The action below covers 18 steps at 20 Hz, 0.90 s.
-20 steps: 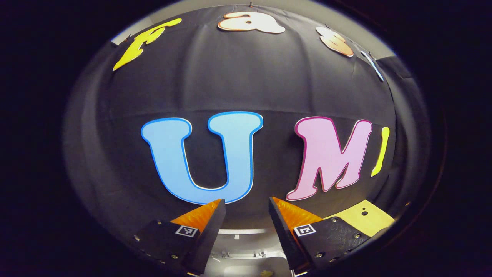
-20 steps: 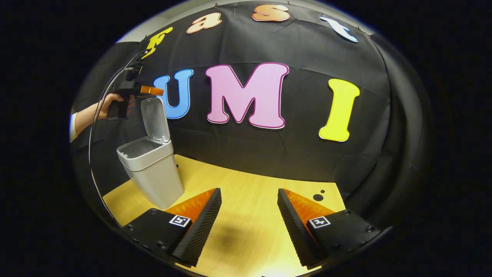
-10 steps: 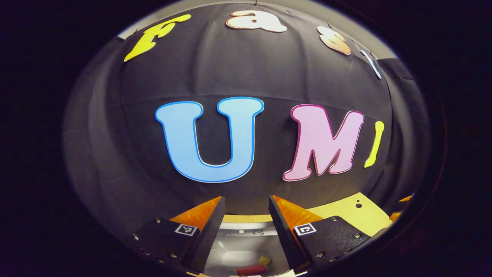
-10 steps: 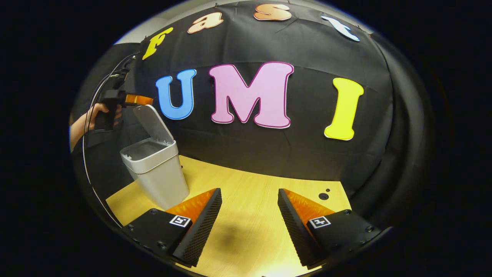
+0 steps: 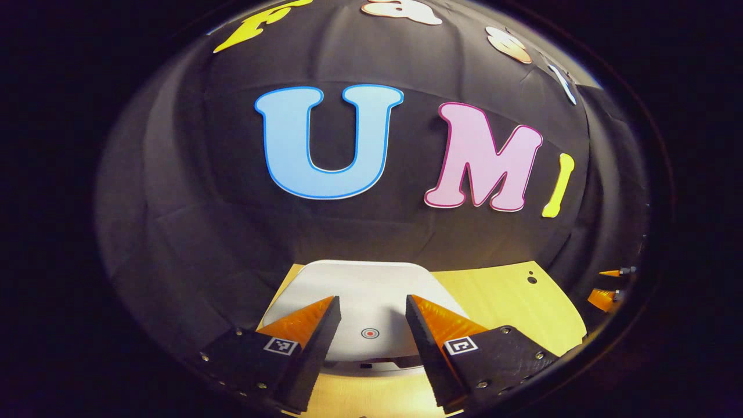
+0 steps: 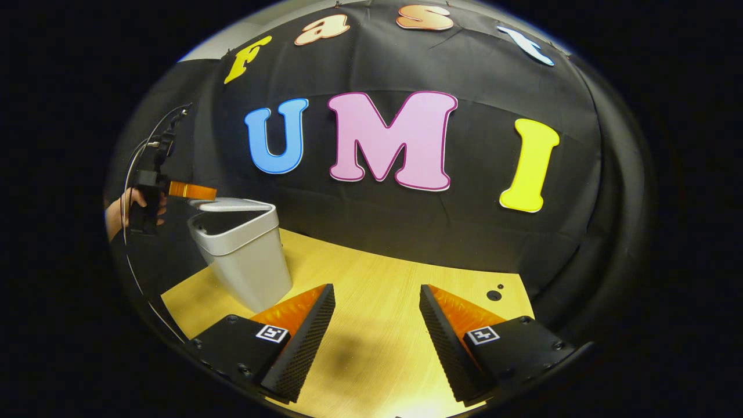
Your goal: Press the lid of the desktop garbage bin to open it, pick up the crumpled paper on the desktop and throw it into the bin, then pick up the pop can on the desktop and drop it into the bin, and finally close the garbage bin lid.
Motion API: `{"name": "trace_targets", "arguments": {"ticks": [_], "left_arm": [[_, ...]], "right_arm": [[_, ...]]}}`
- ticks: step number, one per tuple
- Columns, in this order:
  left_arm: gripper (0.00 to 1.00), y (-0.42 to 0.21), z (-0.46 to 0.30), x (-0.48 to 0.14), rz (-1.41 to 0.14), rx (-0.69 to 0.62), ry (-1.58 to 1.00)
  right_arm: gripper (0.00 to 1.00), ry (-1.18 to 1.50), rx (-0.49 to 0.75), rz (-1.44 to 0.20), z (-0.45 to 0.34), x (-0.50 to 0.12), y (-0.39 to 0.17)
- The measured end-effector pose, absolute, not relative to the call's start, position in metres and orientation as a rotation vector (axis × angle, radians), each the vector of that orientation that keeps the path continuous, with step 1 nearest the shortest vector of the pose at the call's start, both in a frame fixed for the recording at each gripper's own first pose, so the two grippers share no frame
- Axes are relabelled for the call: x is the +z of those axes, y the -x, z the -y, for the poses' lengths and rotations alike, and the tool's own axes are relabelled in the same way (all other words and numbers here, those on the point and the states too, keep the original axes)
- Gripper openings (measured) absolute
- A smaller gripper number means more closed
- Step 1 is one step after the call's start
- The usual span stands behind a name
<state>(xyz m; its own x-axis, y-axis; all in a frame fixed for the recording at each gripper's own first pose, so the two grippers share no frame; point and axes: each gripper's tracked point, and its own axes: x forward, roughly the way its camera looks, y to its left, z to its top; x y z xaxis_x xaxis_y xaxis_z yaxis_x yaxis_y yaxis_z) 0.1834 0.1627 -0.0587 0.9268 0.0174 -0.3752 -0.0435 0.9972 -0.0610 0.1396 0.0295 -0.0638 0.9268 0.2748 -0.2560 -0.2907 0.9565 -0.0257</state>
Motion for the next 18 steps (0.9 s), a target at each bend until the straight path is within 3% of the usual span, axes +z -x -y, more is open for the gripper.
{"name": "trace_targets", "arguments": {"ticks": [18], "left_arm": [[0.80, -0.174, -0.150, -0.103, -0.484, 0.024, -0.037]], "right_arm": [[0.95, 0.072, 0.316, -0.282, -0.044, -0.078, -0.137]]}}
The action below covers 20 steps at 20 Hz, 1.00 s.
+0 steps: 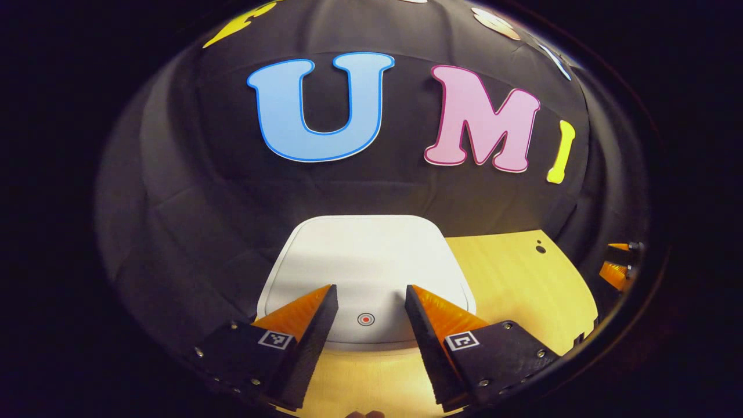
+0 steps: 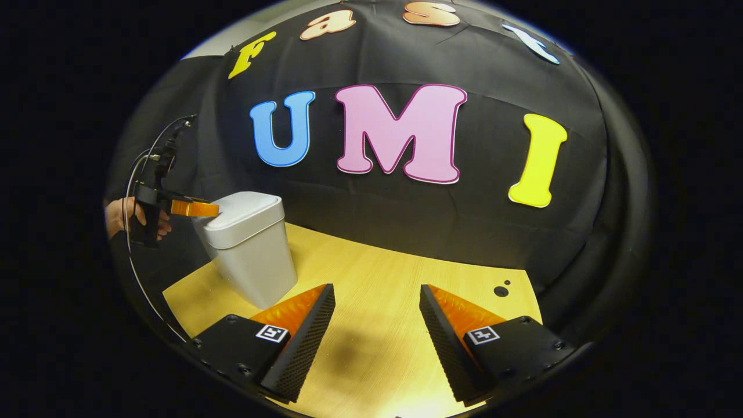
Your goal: Press the lid of the desktop garbage bin to open it, pick up the crumpled paper on the desktop and throw it into the bin, then pick up the pop can on the desktop and drop it into the bin, and finally close the garbage bin lid.
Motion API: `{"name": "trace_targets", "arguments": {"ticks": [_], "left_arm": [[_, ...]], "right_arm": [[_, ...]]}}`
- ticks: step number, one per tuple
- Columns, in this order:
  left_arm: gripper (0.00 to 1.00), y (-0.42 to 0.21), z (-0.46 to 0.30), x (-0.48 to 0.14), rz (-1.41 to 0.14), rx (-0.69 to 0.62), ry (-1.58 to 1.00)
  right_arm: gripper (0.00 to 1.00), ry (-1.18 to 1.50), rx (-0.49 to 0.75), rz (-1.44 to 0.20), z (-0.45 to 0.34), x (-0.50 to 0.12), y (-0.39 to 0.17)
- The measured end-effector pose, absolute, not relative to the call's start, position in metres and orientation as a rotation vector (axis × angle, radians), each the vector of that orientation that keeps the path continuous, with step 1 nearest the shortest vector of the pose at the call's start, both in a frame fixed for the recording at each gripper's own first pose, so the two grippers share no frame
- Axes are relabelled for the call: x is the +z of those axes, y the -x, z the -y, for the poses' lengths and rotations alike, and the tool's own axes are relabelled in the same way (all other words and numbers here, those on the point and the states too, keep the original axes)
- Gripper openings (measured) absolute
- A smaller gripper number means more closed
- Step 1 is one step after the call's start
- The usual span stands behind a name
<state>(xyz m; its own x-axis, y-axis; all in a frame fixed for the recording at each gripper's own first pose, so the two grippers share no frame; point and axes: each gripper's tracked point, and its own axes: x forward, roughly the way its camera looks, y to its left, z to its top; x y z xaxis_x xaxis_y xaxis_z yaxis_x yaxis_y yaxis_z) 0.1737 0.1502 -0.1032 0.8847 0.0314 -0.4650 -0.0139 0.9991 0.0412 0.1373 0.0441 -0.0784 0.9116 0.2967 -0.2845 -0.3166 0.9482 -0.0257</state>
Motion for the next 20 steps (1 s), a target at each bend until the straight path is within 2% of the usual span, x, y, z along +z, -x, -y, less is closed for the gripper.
{"name": "trace_targets", "arguments": {"ticks": [6, 9, 10, 11, 20], "left_arm": [[0.78, -0.172, -0.152, -0.091, -0.433, 0.024, -0.015], [0.79, -0.177, -0.140, -0.065, -0.343, 0.016, 0.020], [0.76, -0.176, -0.139, -0.055, -0.310, 0.024, 0.003], [0.79, -0.173, -0.137, -0.047, -0.282, 0.027, -0.016], [0.78, -0.139, -0.059, 0.007, -0.111, -0.045, -0.043]], "right_arm": [[0.95, 0.070, 0.314, -0.277, -0.038, -0.075, -0.135], [0.95, 0.057, 0.298, -0.263, -0.033, -0.068, -0.135], [0.95, 0.050, 0.288, -0.255, -0.031, -0.064, -0.134], [0.95, 0.039, 0.280, -0.245, -0.031, -0.059, -0.134], [0.95, -0.036, 0.206, -0.121, -0.033, -0.008, -0.109]]}}
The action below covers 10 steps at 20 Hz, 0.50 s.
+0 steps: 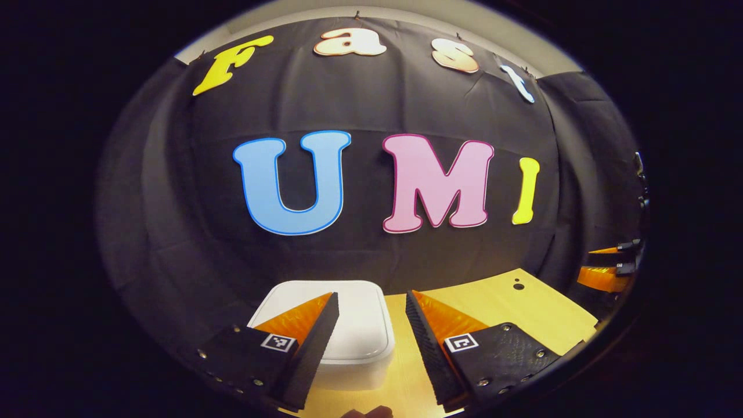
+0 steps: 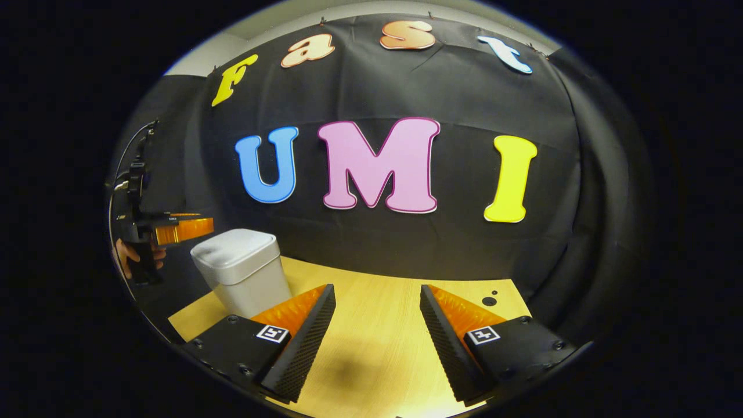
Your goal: Press the lid of the desktop garbage bin to open it, pick up the crumpled paper on the desktop and throw it into the bin, then pick up the pop can on the desktop and drop it into the bin, and finally close the garbage bin lid.
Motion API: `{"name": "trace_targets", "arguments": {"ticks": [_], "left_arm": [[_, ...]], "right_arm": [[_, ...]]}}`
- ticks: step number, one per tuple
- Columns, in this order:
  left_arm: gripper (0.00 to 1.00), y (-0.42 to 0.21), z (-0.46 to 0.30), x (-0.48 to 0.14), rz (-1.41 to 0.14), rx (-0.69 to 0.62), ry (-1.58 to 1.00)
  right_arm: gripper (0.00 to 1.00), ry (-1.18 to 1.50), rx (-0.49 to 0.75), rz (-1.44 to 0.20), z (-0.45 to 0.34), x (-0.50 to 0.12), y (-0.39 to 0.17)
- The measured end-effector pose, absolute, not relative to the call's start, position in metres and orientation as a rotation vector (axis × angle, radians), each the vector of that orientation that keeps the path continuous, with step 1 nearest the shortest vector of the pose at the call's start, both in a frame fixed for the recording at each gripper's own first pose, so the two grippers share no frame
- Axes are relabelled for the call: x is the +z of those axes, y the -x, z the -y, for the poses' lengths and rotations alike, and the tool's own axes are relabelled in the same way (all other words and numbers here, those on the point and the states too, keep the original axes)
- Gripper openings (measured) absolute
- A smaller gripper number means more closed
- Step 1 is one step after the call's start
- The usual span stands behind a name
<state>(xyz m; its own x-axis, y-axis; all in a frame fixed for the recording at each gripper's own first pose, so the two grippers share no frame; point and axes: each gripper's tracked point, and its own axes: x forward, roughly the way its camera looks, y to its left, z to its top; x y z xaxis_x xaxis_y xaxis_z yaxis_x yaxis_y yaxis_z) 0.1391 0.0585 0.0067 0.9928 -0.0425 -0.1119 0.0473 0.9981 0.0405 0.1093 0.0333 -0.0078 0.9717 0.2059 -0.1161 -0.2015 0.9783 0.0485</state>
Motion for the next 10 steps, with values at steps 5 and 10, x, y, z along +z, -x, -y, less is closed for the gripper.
{"name": "trace_targets", "arguments": {"ticks": [5, 10], "left_arm": [[0.78, -0.112, -0.012, 0.050, 0.009, -0.102, -0.014], [0.77, -0.081, 0.019, 0.074, 0.067, -0.147, -0.020]], "right_arm": [[0.95, -0.024, 0.194, -0.052, -0.036, 0.020, -0.088], [0.95, -0.023, 0.205, -0.025, -0.042, 0.030, -0.072]]}}
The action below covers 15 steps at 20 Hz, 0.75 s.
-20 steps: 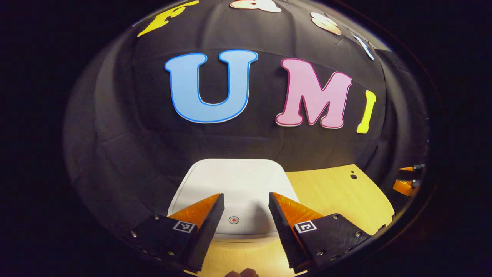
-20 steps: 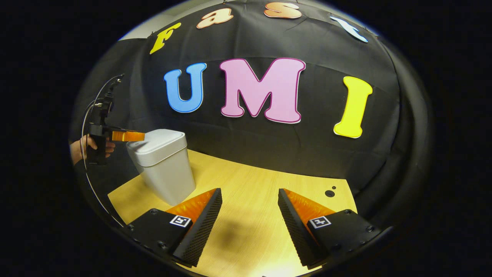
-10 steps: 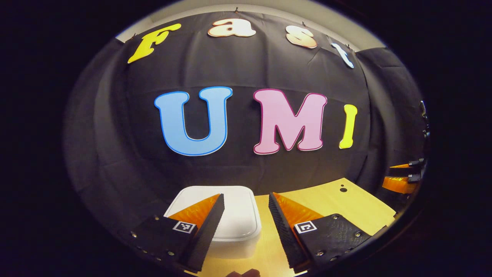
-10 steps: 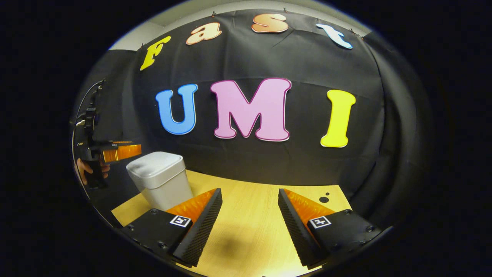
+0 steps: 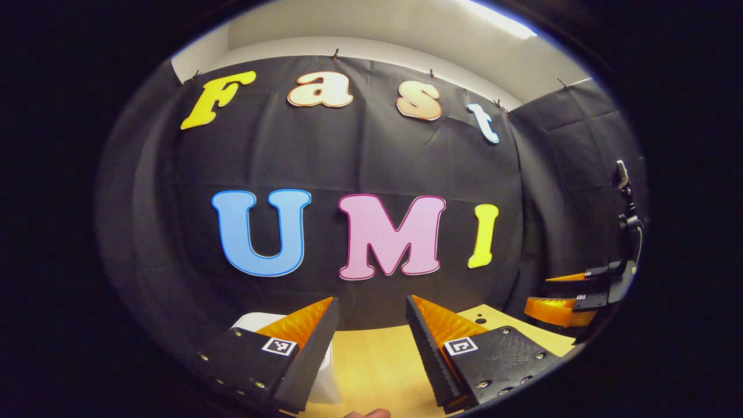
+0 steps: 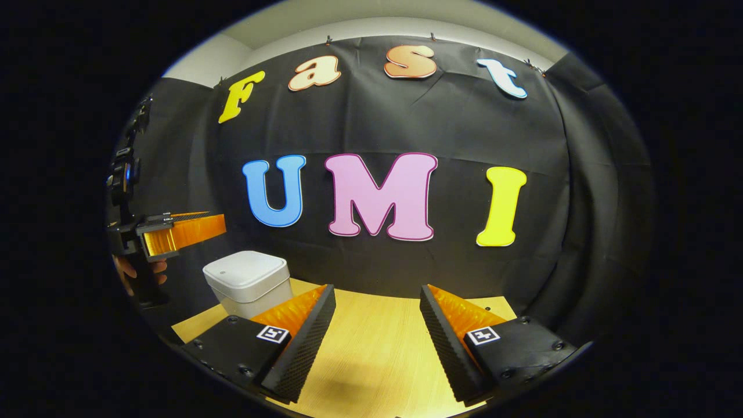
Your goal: Press the lid of the desktop garbage bin to open it, pick up the crumpled paper on the desktop and throw it into the bin, then pick up the pop can on the desktop and drop it into the bin, and finally close the garbage bin lid.
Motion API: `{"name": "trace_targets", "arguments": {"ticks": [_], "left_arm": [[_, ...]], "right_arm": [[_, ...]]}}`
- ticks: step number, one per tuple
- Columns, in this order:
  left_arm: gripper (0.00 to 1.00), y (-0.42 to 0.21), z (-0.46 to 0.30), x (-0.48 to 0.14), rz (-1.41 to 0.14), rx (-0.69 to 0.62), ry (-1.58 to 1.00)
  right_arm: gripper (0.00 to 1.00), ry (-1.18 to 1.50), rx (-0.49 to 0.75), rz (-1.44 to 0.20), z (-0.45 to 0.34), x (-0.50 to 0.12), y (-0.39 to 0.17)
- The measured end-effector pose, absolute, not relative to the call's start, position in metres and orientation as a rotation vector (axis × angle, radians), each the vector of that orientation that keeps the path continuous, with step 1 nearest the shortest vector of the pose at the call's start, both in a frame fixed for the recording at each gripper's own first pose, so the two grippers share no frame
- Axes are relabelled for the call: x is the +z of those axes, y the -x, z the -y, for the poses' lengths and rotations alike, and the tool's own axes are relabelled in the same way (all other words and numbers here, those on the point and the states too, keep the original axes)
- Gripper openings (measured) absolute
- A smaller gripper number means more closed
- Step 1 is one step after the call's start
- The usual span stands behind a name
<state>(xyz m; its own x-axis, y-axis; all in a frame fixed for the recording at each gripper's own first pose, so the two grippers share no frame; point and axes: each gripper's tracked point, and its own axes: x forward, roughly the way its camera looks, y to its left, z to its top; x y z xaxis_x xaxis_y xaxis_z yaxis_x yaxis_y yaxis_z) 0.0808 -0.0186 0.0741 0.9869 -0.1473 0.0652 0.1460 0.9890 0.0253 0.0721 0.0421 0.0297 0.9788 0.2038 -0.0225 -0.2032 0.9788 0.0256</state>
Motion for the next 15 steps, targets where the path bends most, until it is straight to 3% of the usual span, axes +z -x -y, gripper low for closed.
{"name": "trace_targets", "arguments": {"ticks": [15], "left_arm": [[0.77, -0.045, -0.004, 0.090, 0.094, -0.057, -0.032]], "right_arm": [[0.95, -0.003, 0.234, 0.062, -0.063, 0.061, -0.059]]}}
